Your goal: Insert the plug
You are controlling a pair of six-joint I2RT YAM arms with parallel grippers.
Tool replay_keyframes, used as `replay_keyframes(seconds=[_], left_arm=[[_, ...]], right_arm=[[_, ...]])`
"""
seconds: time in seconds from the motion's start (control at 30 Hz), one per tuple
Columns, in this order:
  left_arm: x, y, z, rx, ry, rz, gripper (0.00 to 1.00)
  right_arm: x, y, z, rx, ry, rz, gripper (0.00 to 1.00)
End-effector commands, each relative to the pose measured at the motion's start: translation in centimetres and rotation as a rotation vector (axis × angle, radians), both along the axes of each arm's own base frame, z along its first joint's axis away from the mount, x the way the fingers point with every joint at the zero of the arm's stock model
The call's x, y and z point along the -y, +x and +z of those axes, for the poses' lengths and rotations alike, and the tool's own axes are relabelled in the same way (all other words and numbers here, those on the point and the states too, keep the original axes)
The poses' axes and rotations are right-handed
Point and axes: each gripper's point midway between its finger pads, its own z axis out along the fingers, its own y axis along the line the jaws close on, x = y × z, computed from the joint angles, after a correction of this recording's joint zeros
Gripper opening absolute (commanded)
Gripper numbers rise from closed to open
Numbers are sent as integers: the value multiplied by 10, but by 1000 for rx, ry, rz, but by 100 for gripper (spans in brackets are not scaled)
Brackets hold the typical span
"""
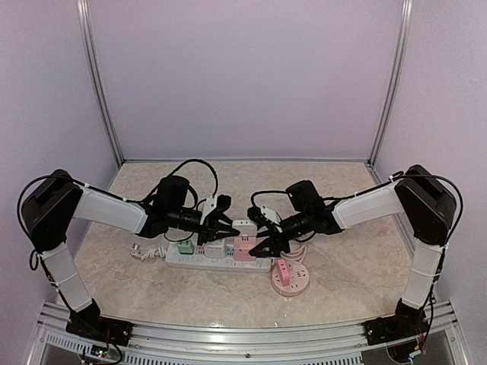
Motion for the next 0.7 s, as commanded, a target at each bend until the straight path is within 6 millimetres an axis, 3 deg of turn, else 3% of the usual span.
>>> replay_keyframes(seconds=[0.0,0.3,0.67], left_arm=[[-22,-42,-72,-301,213,-32,0],[-25,-47,-84,-292,270,-59,0],[-23,-51,-96,-401,270,-23,0]], right_arm=[[-1,34,4,128,1,-30,9],[-2,58,5,155,-6,-67,0],[0,88,37,212,59,-158,0]])
